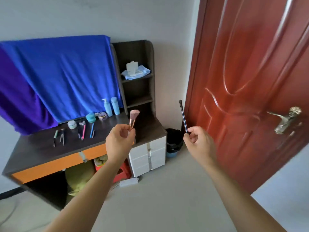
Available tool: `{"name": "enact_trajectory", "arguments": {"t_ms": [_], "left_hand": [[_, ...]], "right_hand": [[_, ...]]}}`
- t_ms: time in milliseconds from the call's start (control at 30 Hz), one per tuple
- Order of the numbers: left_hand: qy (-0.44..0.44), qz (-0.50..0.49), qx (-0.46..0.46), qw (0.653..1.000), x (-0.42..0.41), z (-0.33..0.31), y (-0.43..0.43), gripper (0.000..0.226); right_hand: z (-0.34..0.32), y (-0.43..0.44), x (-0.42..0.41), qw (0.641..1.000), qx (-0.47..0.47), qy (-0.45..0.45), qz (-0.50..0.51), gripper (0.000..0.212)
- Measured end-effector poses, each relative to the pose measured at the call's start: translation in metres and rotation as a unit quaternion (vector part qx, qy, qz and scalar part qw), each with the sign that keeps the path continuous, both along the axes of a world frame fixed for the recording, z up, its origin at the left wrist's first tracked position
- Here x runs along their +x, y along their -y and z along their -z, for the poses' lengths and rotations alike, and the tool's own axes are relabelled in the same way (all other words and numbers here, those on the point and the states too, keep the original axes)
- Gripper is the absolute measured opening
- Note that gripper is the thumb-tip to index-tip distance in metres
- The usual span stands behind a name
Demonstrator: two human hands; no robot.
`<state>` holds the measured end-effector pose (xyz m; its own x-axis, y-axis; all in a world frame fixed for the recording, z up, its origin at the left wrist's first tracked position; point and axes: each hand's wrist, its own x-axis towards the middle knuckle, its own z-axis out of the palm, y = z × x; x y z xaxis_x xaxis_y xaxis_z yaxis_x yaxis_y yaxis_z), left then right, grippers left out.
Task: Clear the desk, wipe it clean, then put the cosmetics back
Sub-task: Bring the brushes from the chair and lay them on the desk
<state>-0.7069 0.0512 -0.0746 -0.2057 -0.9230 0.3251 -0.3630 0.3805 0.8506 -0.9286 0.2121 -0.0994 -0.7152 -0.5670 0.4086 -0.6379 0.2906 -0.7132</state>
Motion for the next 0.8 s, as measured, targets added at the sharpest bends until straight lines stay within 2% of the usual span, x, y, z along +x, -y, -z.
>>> {"name": "enact_trajectory", "arguments": {"t_ms": [133,300,467,800], "left_hand": [[-0.009,-0.075,0.031,0.997,0.063,0.017,0.068,0.011],[-0.006,-0.131,0.077,0.988,0.095,0.050,0.142,0.014],[-0.003,-0.151,0.109,0.982,0.082,0.080,0.243,0.011],[0.052,-0.163,0.186,0.968,0.036,0.109,0.437,0.009]], "right_hand": [[0.013,0.097,0.044,0.995,0.050,0.015,-0.082,0.015],[0.034,0.206,0.072,0.983,0.097,0.016,-0.154,0.011],[0.066,0.320,0.069,0.977,0.109,0.019,-0.182,0.011],[0.104,0.529,0.042,0.960,0.179,0.096,-0.191,0.016]]}}
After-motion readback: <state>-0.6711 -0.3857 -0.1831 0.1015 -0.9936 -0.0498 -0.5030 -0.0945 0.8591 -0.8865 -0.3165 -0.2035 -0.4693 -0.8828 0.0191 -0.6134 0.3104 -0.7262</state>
